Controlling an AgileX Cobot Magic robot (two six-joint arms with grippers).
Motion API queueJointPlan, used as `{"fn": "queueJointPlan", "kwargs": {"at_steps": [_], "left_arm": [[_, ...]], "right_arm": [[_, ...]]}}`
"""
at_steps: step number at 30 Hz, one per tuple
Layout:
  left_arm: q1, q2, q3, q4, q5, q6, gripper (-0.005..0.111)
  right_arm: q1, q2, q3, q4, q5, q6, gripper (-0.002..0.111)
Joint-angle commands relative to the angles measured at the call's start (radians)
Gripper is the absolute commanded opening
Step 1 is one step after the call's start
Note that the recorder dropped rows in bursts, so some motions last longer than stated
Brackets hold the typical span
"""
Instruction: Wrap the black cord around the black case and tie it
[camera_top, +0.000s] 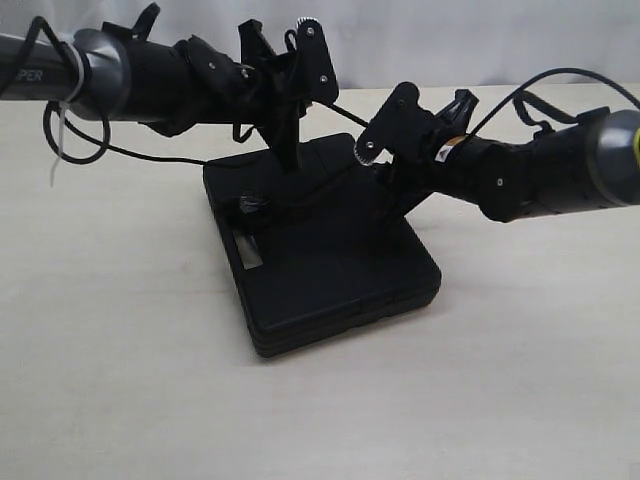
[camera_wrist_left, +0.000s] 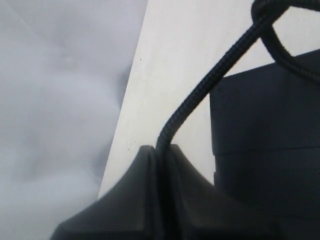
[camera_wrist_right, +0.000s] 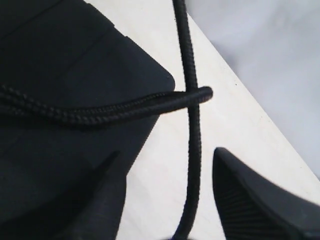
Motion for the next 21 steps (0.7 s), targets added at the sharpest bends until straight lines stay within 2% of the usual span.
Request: {"fn": "queueJointPlan", "kwargs": {"at_steps": [1, 6, 10, 13, 21], "left_arm": [[-0.002, -0.039, -0.007, -0.01, 0.024, -0.029, 0.0], [-0.002, -0.048, -0.007, -0.01, 0.049, -0.045, 0.0], [-0.004, -0.065, -0.007, -0.006, 0.08, -0.047, 0.0], [-0.011, -0.091, -0.007, -0.006, 0.116, -0.051, 0.0], [-0.05, -0.12, -0.007, -0.004, 0.165, -0.051, 0.0]], "right_arm": [[0.0, -0.063, 0.001, 0.02, 0.06, 0.009, 0.051], [-0.002, -0.172, 0.001, 0.12, 0.114, 0.021, 0.051], [-0.002, -0.235, -0.014, 0.165, 0.131, 0.144, 0.051], [-0.002, -0.227, -0.05, 0.163, 0.172, 0.262, 0.051], [0.0, -0.125, -0.107, 0.163, 0.212, 0.263, 0.051]]}}
